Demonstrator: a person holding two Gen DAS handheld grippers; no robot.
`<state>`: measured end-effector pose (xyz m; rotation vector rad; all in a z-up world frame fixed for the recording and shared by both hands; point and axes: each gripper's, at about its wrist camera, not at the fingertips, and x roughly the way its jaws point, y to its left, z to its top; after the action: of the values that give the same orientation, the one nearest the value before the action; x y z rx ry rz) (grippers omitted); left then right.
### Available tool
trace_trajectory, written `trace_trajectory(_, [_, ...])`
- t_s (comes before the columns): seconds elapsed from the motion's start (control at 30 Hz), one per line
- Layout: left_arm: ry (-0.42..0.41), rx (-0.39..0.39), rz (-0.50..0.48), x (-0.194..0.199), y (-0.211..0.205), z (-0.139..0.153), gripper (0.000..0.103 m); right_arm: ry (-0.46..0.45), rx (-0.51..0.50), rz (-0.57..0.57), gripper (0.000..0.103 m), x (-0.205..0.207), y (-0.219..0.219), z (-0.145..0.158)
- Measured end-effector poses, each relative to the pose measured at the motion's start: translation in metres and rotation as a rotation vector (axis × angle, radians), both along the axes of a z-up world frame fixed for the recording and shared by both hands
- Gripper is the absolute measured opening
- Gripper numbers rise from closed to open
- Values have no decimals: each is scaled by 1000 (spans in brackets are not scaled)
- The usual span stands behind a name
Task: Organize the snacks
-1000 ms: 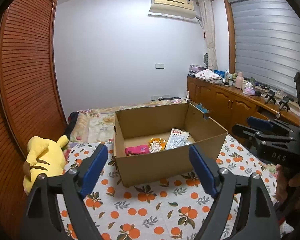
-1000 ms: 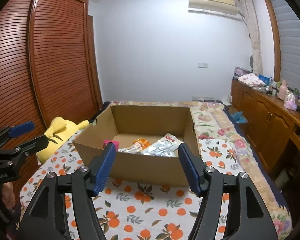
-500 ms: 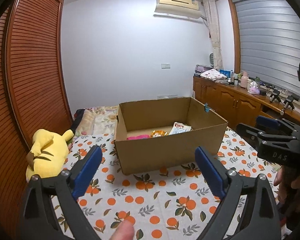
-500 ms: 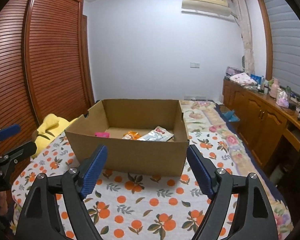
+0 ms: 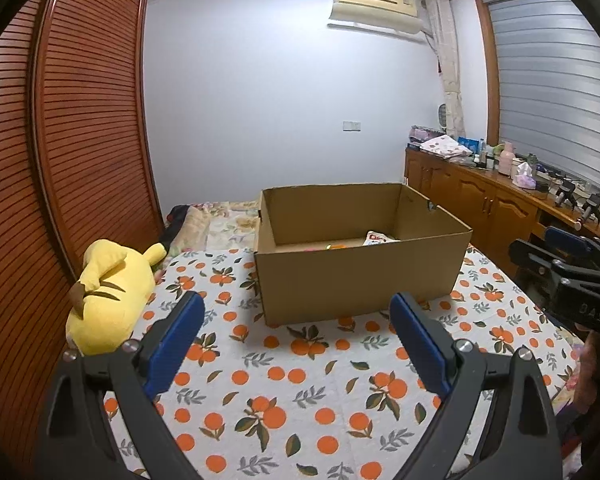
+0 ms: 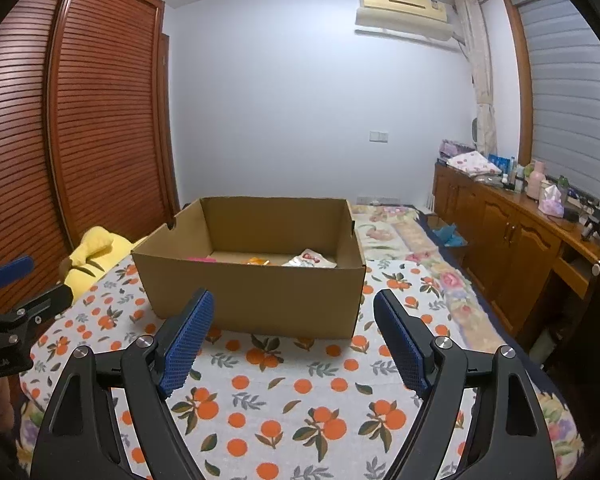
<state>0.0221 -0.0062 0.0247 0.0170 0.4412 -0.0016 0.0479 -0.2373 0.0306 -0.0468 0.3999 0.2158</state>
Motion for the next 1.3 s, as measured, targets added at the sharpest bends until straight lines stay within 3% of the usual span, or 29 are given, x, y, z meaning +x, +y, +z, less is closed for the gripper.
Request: trace_trajectory(1.3, [-19, -9, 27, -2, 9, -3, 95, -7, -2, -15, 84, -5, 0, -5])
